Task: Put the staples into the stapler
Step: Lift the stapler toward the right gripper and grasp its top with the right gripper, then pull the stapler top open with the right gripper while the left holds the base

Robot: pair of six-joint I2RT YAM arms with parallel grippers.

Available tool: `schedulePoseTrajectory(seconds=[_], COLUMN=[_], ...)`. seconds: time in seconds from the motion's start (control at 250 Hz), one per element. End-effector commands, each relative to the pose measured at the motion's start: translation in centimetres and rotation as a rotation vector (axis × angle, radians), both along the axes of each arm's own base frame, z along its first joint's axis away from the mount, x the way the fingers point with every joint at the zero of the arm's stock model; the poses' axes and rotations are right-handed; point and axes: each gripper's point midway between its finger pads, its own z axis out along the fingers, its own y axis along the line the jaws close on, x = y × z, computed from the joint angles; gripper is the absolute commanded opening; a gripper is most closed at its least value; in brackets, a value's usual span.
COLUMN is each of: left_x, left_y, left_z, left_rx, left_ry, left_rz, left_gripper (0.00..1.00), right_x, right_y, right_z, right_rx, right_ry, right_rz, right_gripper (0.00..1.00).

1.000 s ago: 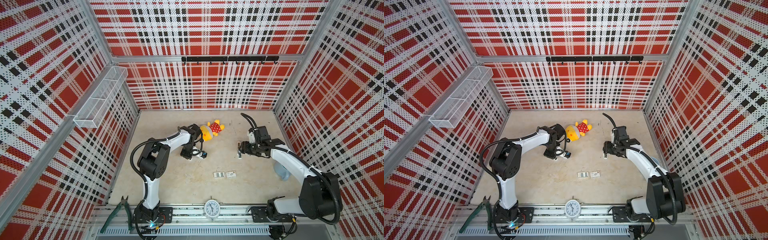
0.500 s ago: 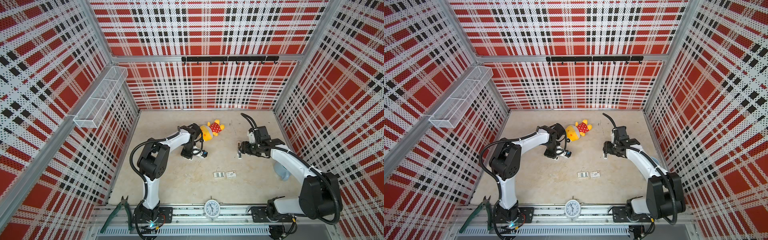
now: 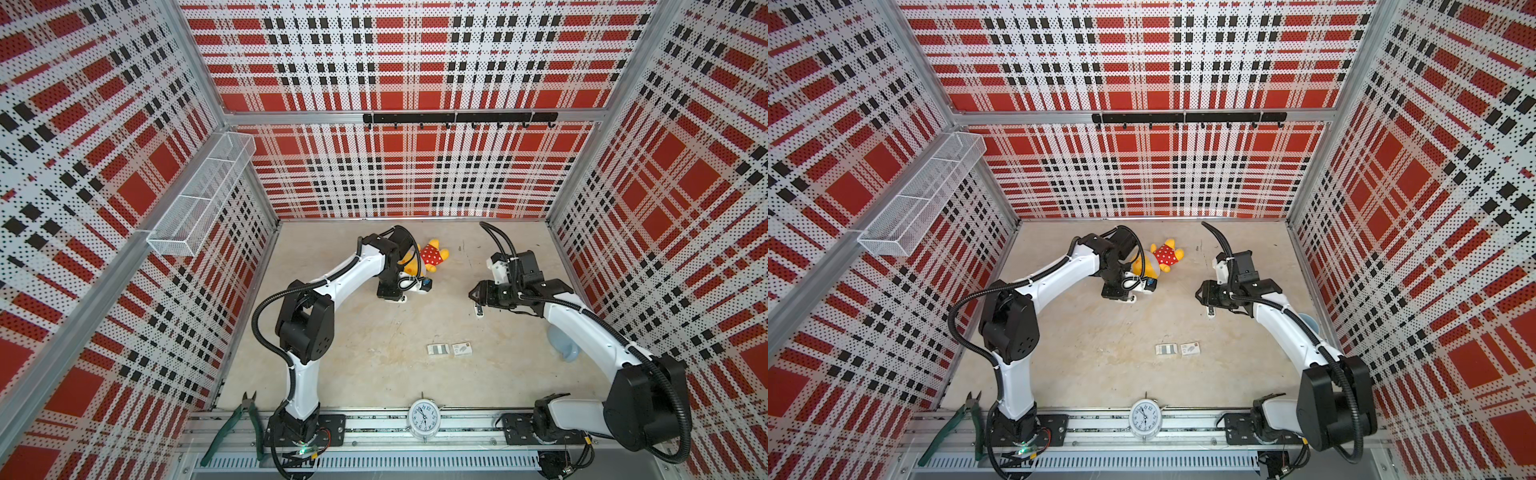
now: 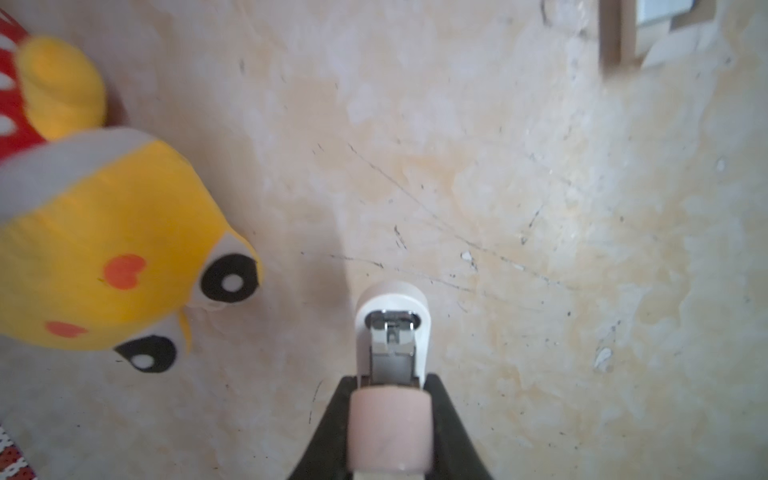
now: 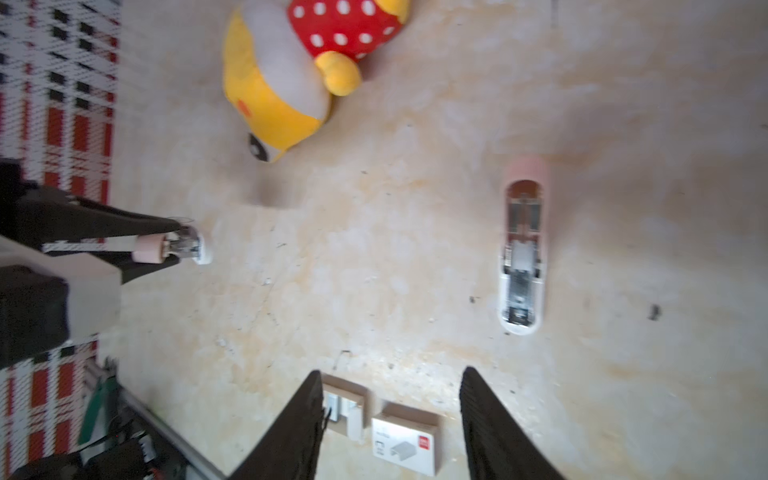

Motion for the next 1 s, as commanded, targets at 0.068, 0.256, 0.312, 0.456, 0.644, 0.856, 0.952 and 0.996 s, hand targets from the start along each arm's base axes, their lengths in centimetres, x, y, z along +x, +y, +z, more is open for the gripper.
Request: schedulePoseTrajectory(seconds=[0.068,0.256,0.312,0.456,0.644,0.856,0.952,0.996], left_x=[-1.9,-2.7,-3.1,-4.2,-4.7,-5.0,-5.4,-5.5], left_y=[-4.5,-7.3,-7.8,-9.0,-9.6,-10.3,-10.5,-10.6], left_z=[4.7,6.5,6.7,7.3,8.1,9.2,9.6,9.7], left_rx=[-0.137,-0.192,-0.197,-0.22,-0.255,-0.31,-0.324,-0.333], left_ry=[-0.009,-0.02,-0.018,-0.008,0.011,0.029,0.041,0.045], left_rz=[0.019,0.031,0.029,0.028,0.036,0.047,0.044,0.044], left_gripper=[0.09,0.09,0.09,0.09,0.09,0.09,0.08,0.08], right_x=[-0.4,-0.9,-1.1,-1.4,-1.6,-1.8,-1.9,-2.0], right_y=[5.4,6.1,6.1,6.5,6.4,6.5,6.4,6.4], right_z=[3.3,3.1,2.9,3.4,3.4,2.5,2.4,2.3], right_rx=[0.221,0.259,0.257,0.287,0.295,0.284,0.283,0.283], right_ry=[-0.071,-0.087,-0.086,-0.099,-0.11,-0.086,-0.085,-0.08], right_rz=[0.163,0.192,0.196,0.218,0.213,0.211,0.21,0.211], right_gripper=[0.5,0.46,0.45,0.43,0.41,0.35,0.35,0.35])
